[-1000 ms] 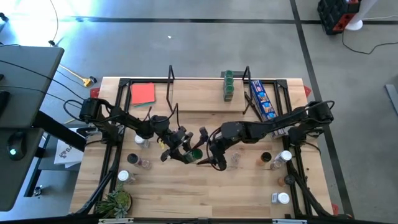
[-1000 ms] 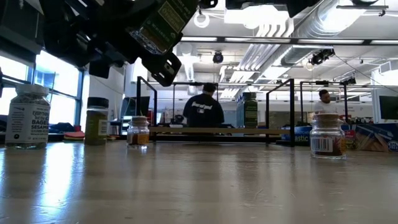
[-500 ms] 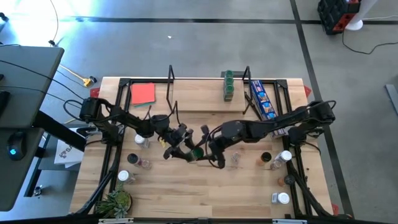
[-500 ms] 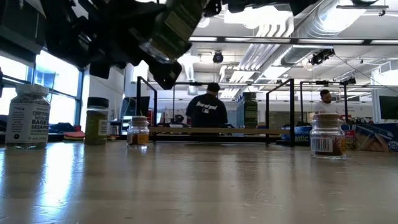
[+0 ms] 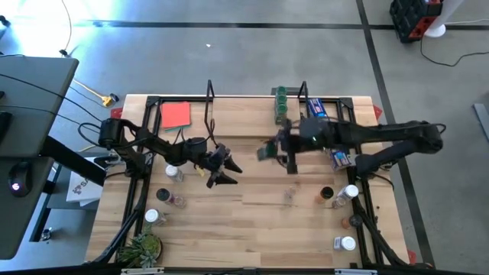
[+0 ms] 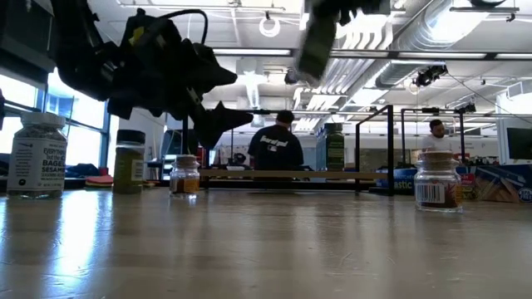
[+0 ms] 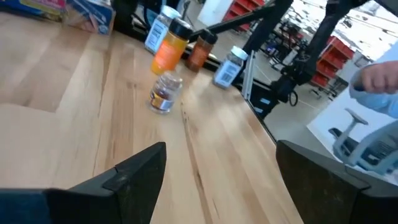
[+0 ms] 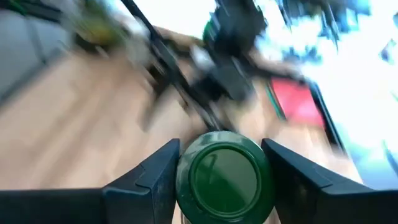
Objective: Shelf spices
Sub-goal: Put the green seasoning bottle on the shelf aligned with the other green seasoning bottle
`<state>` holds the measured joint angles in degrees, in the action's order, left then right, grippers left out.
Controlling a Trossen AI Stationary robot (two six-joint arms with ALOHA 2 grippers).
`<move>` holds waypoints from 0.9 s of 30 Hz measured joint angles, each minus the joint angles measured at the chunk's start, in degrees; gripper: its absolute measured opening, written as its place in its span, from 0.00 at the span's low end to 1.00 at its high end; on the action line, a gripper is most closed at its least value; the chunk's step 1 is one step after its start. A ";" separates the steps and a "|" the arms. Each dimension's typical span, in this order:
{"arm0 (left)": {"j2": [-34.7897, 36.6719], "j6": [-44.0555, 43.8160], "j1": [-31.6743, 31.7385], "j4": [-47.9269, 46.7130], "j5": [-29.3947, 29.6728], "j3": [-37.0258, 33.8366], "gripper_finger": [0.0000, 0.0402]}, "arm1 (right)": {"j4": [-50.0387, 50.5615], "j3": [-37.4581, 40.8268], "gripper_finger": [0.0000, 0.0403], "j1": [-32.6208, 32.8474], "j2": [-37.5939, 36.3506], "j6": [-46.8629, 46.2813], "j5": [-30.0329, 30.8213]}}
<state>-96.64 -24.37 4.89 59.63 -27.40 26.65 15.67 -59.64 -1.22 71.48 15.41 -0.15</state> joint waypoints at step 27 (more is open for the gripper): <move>0.00 1.61 -10.20 0.22 13.20 0.09 0.75 | 10.57 0.61 0.49 -27.03 10.36 8.69 -6.84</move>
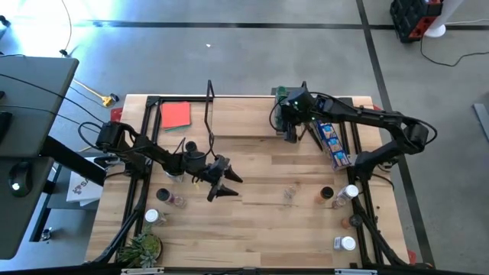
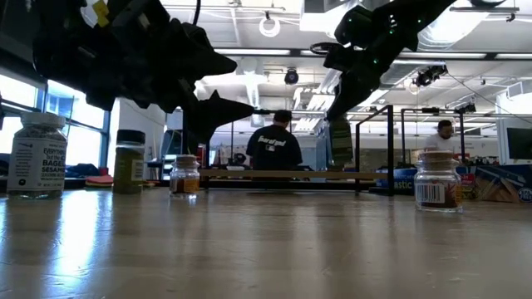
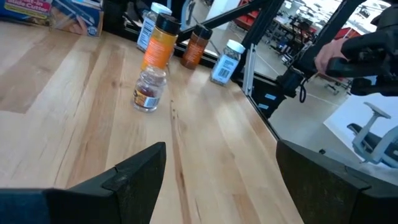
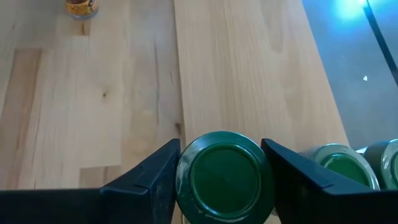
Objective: Shelf spices
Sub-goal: Put the green seasoning bottle on the shelf aligned with the other green seasoning bottle
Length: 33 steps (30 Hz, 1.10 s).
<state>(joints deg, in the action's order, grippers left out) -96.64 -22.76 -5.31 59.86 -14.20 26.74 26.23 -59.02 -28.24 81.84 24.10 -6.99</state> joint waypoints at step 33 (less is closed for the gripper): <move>-0.02 0.30 -0.01 0.01 0.03 0.00 0.75 | 0.82 -0.02 0.61 -0.01 -0.07 0.72 4.96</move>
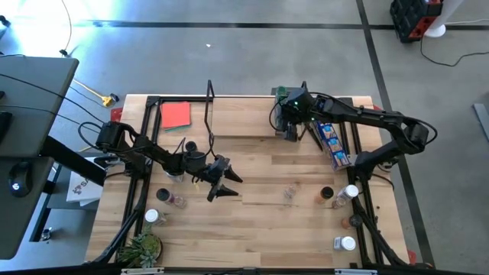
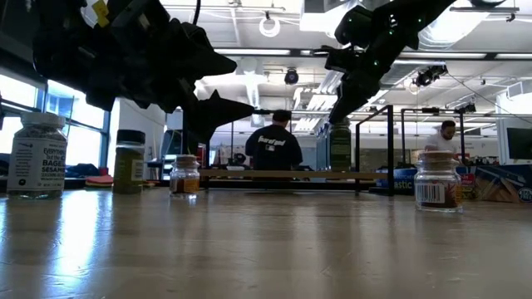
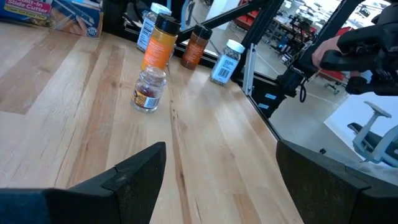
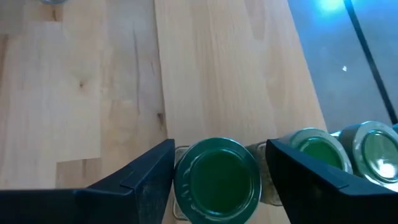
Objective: Shelf spices
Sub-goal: Put the green seasoning bottle on the shelf aligned with the other green seasoning bottle
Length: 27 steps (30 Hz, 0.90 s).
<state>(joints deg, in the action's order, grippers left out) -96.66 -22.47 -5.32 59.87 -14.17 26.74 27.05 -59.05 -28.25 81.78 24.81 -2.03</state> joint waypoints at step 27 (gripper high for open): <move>-0.02 -1.20 0.00 -0.01 0.02 0.00 0.75 | 16.49 -7.81 0.50 12.33 -0.07 -5.34 1.68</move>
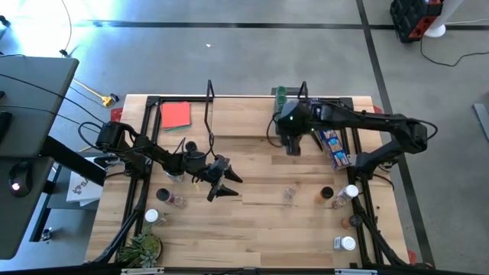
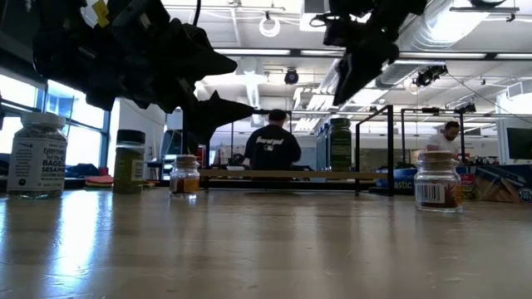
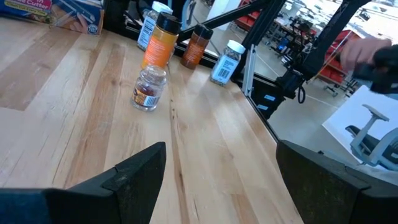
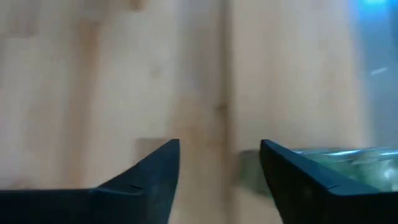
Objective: Shelf spices
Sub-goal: Put the green seasoning bottle on the shelf aligned with the other green seasoning bottle
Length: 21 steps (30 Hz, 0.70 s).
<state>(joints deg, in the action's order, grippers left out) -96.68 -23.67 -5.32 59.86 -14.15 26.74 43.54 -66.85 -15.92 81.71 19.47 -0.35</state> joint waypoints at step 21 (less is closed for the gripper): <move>0.00 0.16 0.02 0.01 0.40 0.00 0.75 | -15.29 15.61 0.02 -2.11 0.05 -8.53 11.97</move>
<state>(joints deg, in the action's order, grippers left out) -96.68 -23.51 -5.30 59.86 -13.75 26.74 28.25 -51.24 -18.03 81.76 10.94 11.62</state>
